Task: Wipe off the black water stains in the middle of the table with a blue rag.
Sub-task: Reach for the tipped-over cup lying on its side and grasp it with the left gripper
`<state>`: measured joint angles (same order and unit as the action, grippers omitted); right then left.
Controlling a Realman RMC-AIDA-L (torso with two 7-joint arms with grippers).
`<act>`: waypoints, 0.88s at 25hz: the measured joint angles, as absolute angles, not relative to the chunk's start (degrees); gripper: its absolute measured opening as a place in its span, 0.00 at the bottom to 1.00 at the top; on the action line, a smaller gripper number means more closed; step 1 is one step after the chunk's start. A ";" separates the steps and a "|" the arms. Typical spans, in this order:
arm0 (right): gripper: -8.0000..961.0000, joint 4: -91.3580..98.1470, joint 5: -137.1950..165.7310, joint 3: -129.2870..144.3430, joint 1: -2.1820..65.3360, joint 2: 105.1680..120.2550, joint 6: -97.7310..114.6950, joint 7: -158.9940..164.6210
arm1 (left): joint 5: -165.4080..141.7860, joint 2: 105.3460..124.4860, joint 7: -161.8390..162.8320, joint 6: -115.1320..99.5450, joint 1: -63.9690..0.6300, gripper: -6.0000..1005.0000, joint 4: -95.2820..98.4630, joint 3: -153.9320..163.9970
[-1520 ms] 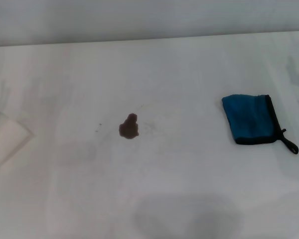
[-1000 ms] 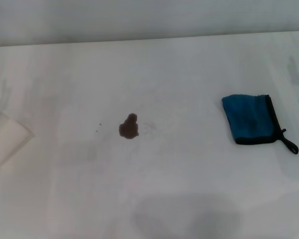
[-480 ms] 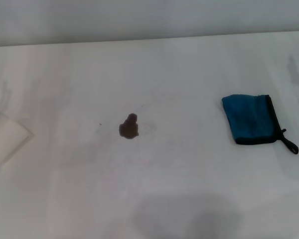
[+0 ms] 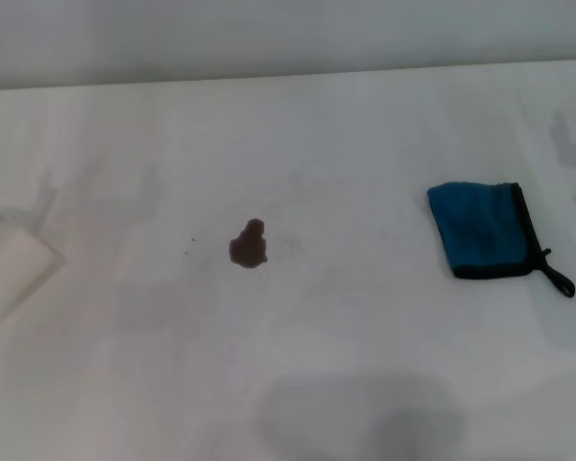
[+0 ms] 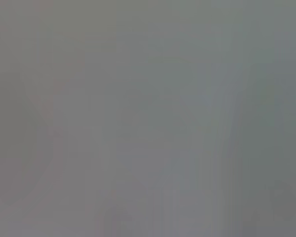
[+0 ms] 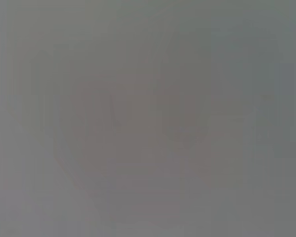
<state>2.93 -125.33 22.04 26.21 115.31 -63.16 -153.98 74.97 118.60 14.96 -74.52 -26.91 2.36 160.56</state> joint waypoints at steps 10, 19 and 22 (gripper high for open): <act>0.64 2.41 -125.17 22.32 26.19 115.39 -63.37 -153.77 | 64.70 118.55 49.41 -82.85 -26.88 0.82 -20.42 162.90; 0.64 2.72 -125.32 21.93 26.21 115.40 -63.59 -151.66 | 46.77 116.97 83.96 -90.63 -33.59 0.82 -48.48 163.07; 0.64 2.75 -125.58 21.69 26.28 115.40 -63.65 -151.65 | 35.71 114.25 92.15 -93.90 -37.18 0.82 -52.24 163.09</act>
